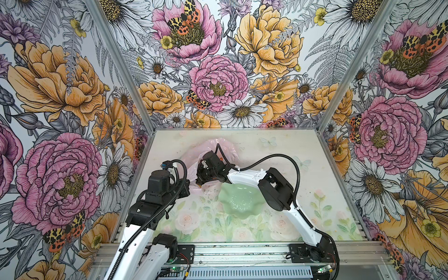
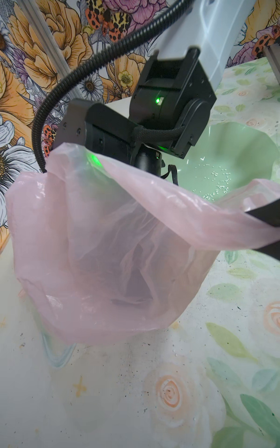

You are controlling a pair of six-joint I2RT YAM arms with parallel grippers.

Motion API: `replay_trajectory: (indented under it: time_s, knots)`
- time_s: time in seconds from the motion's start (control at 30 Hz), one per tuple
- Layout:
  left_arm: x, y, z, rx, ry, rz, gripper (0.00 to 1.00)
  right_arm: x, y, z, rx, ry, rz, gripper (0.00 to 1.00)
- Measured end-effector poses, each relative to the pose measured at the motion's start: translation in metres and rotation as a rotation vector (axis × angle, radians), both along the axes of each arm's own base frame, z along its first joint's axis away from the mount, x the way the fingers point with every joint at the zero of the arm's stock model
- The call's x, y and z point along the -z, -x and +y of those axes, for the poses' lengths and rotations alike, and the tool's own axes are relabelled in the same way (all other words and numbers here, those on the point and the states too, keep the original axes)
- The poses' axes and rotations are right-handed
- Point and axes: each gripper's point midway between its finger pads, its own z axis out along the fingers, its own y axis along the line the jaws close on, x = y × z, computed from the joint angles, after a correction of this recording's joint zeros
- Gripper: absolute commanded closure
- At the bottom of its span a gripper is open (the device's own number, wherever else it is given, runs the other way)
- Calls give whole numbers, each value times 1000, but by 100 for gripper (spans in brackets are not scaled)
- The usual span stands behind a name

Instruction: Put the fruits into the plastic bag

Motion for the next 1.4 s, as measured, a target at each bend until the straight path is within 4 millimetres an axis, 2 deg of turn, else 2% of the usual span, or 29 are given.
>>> replay_trajectory:
  time_s: [0.37,0.53,0.7,0.93,1.2,1.4]
  knots:
    - [15,-6,-1,0,-14,65,100,-1,1,1,-21,-6,-19,36]
    - [23,-9,-2,1,-21,100,100,-4,-1,2,-25,-12,-29,33]
    - [33,-12,-3,1,-30,140,100,-7,-1,3,-32,-21,-42,25]
    - [28,-9,-6,17,-26,118,100,-8,-3,-3,-31,-20,-50,23]
    - [28,-8,-8,23,-27,121,100,-7,-2,-19,-27,4,-50,21]
    - [28,-7,-9,31,-28,120,100,-8,2,-27,-30,16,-58,15]
